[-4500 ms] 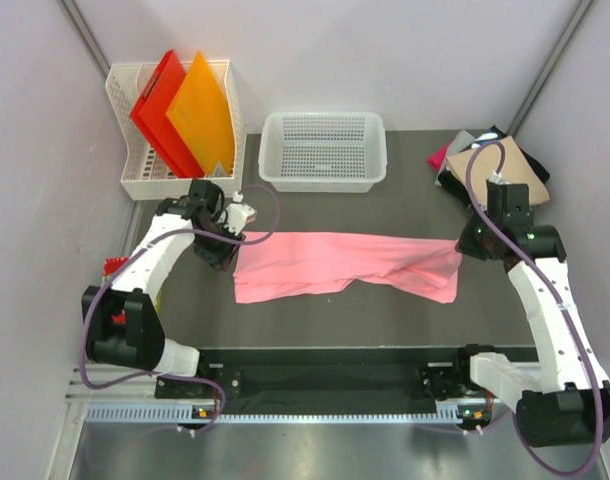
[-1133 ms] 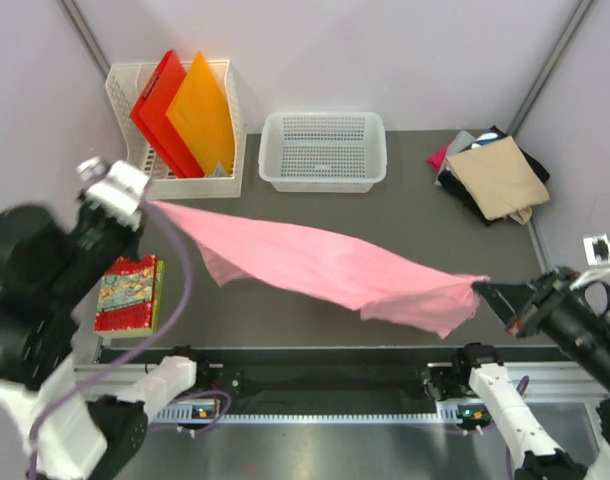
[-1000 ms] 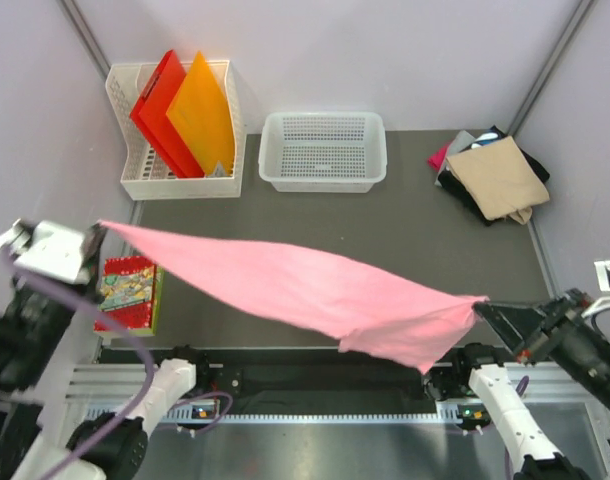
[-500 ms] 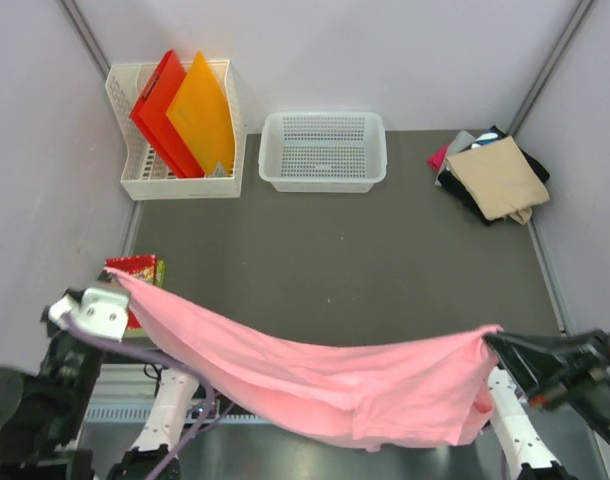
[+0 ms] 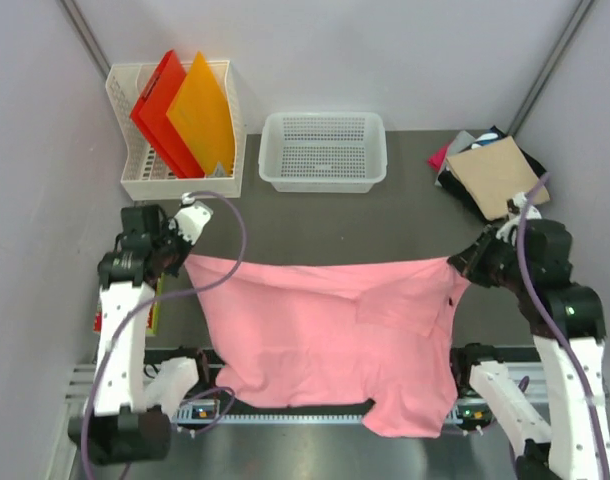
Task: Fold and stack the t-shirts
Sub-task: Flatten out the tshirt
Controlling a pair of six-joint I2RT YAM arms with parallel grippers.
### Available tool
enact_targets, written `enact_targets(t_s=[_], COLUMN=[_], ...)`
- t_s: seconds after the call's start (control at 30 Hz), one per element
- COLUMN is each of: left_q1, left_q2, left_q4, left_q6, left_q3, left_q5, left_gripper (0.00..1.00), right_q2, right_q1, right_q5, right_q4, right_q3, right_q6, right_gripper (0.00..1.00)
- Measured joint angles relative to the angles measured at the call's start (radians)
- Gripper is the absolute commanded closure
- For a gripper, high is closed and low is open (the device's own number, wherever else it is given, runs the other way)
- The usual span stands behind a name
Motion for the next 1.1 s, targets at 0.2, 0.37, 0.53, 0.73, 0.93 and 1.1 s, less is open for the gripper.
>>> enact_targets(t_s=[0.2, 0.37, 0.53, 0.73, 0.93, 1.1], left_q1=[0.000, -0.001, -0.010, -0.064, -0.127, -0.151], left_q2=[0.440, 0.743, 0.831, 0.921, 0.972, 0.977], left_q4=[0.209, 0.254, 0.283, 0.309, 0.334, 0.356], left_q6=[0.020, 0.012, -0.006, -0.051, -0.082, -0.085], left_q3=[0.003, 0.167, 0.264, 0.385, 0.427, 0.413], left_q5=[-0.044, -0.061, -0.076, -0.132, -0.189, -0.228], left_gripper=[1.00, 1.00, 1.00, 1.00, 1.00, 1.00], right_q2=[0.246, 0.438, 0.626, 0.856, 1.059, 1.176], right_q1=[0.000, 0.000, 0.000, 0.000, -0.010, -0.020], right_q5=[0.058, 0.063, 0.074, 0.113, 0.150, 0.174], right_q4=[0.235, 0.353, 0.425, 0.454, 0.494, 0.504], right_q3=[-0.135, -0.164, -0.119, 0.062, 0.235, 0.319], right_q6=[0.023, 0.039, 0.029, -0.016, -0.055, -0.079], right_gripper=[1.00, 1.00, 1.00, 1.00, 1.00, 1.00])
